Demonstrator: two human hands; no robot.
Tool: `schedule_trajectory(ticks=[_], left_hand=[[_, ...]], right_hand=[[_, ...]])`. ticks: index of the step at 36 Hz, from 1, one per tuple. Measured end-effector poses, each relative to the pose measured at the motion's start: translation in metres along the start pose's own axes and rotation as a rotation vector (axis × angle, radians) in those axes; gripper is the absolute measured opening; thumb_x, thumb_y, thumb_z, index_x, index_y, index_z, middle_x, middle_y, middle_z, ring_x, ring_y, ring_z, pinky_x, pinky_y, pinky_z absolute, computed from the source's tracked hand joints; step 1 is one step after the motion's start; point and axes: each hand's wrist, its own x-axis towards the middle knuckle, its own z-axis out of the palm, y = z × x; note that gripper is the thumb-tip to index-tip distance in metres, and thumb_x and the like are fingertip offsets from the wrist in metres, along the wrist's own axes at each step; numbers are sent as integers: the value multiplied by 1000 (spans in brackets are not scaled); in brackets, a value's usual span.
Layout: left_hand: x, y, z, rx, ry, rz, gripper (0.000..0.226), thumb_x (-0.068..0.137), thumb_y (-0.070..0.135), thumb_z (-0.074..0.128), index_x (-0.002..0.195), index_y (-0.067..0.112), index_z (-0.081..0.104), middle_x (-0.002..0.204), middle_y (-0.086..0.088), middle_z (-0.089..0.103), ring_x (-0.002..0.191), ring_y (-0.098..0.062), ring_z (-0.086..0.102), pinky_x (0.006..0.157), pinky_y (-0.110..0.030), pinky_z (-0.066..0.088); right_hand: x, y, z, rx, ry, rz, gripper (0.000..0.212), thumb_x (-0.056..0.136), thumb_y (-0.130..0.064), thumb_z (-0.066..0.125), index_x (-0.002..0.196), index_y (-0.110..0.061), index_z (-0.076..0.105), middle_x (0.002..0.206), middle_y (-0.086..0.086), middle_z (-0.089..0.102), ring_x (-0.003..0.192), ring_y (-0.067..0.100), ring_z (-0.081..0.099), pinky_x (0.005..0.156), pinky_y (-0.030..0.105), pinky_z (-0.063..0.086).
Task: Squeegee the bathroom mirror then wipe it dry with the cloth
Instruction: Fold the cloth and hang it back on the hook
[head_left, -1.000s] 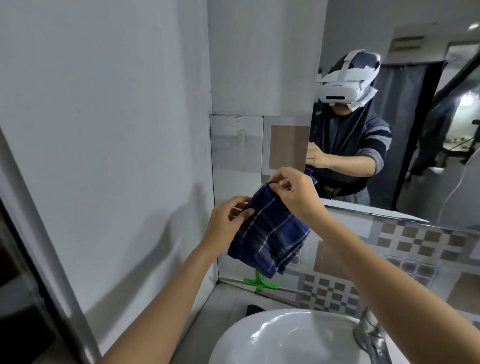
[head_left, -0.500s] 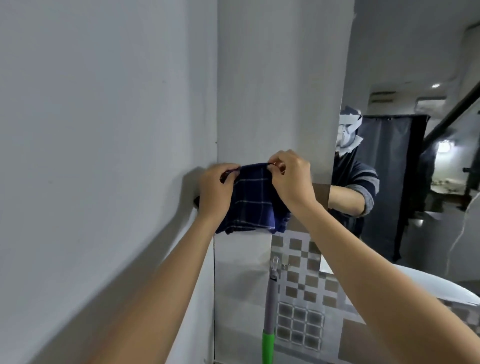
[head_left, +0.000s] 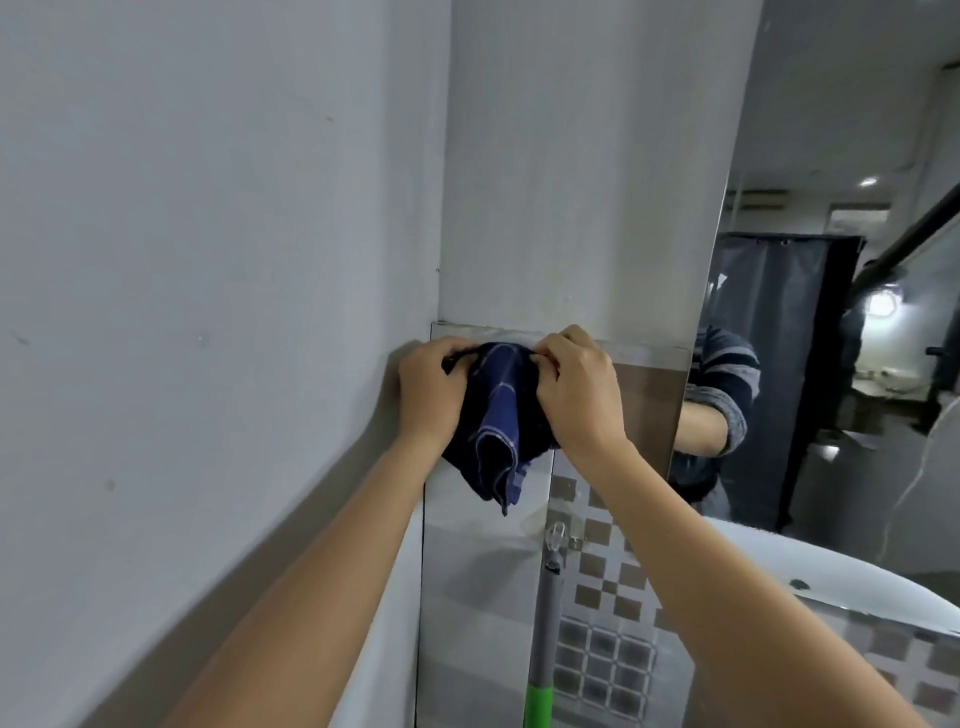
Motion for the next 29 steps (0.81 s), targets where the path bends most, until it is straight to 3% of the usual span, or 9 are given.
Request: schedule_trajectory(ticks=[3, 5, 8, 10, 15, 19, 26, 29], left_hand=[[-4, -1, -3, -8, -22, -16, 15, 83, 3, 60, 91, 9, 71, 83, 0, 69, 76, -8, 63, 72, -7, 46], [-6, -2, -5, 7, -42, -40, 14, 84, 6, 61, 92, 9, 71, 88, -2, 70, 81, -11, 63, 77, -17, 49], [-10, 0, -10, -30, -83, -110, 16, 86, 15, 60, 99, 12, 69, 97, -2, 69, 90, -14, 63, 82, -23, 49], [-17, 4, -13, -79, -143, -136, 21, 87, 22, 60, 107, 15, 65, 103, 2, 66, 95, -9, 60, 83, -17, 45], [-31, 6, -21, -231, -276, -198, 33, 88, 31, 59, 119, 22, 55, 116, 5, 59, 106, -5, 56, 91, -21, 46], [-34, 5, -24, -260, -324, -216, 38, 89, 30, 58, 124, 19, 53, 123, 1, 58, 112, -8, 55, 94, -25, 46], [-34, -2, -22, -242, -397, -168, 33, 92, 30, 52, 123, 19, 55, 119, -1, 61, 108, -11, 58, 93, -31, 49], [-33, -6, -19, -219, -407, -134, 30, 93, 29, 51, 120, 19, 56, 117, -1, 62, 107, -10, 59, 91, -28, 48]], right_hand=[[-7, 0, 2, 81, 29, 37, 17, 89, -4, 51, 84, 0, 67, 86, 11, 60, 70, 28, 55, 60, 38, 47], [-11, -1, 3, 143, 39, 76, 15, 88, -3, 55, 85, -1, 70, 85, 10, 61, 71, 25, 56, 63, 34, 48], [-14, -3, 0, 235, 35, 159, 13, 87, -7, 59, 91, -4, 71, 84, 5, 59, 75, 19, 56, 63, 6, 40], [-18, -4, -1, 299, 18, 208, 15, 89, -13, 59, 97, -8, 70, 87, 2, 58, 80, 15, 56, 66, 1, 38], [-30, -7, -1, 488, -88, 288, 30, 89, -34, 58, 116, -21, 60, 110, 3, 60, 102, 15, 57, 89, 26, 47], [-35, -6, 0, 480, -131, 269, 40, 86, -33, 63, 123, -21, 54, 119, 0, 55, 108, 12, 53, 91, 23, 43], [-34, -5, 3, 410, -128, 224, 38, 87, -28, 63, 122, -13, 57, 119, 4, 56, 103, 14, 53, 94, 28, 45], [-34, -3, 7, 362, -121, 179, 34, 88, -24, 61, 119, -11, 59, 114, 6, 59, 97, 10, 52, 86, 18, 41]])
